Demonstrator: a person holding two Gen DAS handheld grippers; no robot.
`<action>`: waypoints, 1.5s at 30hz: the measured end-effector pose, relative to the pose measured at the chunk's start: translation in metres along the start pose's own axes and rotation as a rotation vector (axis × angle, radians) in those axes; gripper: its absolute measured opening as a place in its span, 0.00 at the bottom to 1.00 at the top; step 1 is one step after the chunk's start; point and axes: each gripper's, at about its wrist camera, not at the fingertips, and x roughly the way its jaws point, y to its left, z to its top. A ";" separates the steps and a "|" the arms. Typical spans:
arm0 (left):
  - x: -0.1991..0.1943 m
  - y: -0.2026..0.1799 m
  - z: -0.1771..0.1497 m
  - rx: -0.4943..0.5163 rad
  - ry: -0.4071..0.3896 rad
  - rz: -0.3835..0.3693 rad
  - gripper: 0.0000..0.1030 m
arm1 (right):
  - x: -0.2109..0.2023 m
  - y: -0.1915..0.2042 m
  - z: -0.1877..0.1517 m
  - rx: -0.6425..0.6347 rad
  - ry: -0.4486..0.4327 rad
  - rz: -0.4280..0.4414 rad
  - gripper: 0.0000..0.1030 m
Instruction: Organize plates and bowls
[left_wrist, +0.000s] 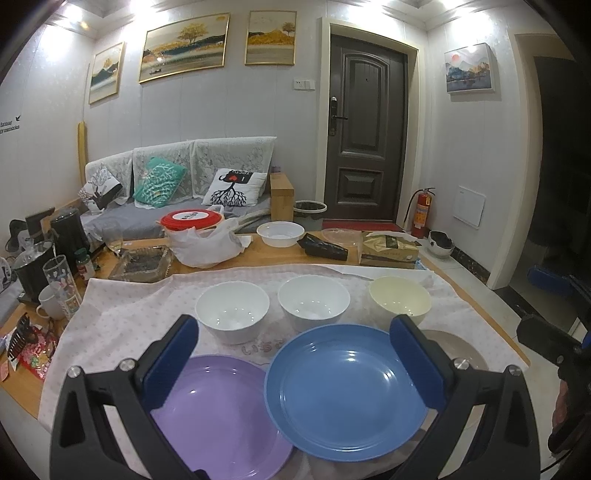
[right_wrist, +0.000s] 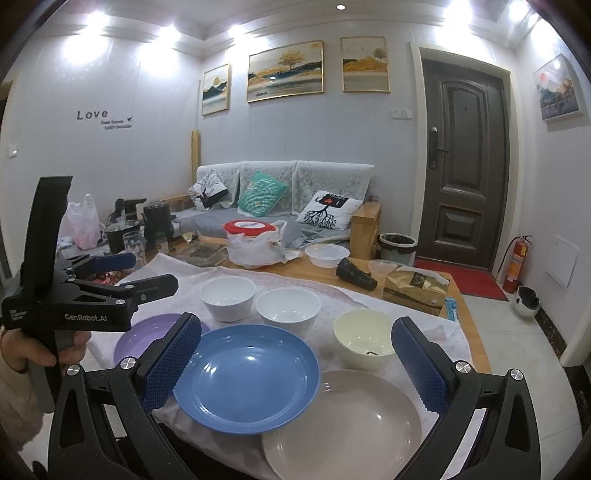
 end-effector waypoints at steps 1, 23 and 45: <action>0.000 0.000 0.000 0.000 0.000 0.001 1.00 | 0.000 0.000 0.000 -0.002 0.000 -0.001 0.99; 0.006 0.001 0.001 0.014 0.011 -0.014 0.99 | 0.004 0.002 -0.001 0.004 0.002 0.033 0.99; 0.121 0.066 -0.077 -0.321 0.480 -0.303 0.38 | 0.099 -0.027 -0.082 0.223 0.436 0.085 0.25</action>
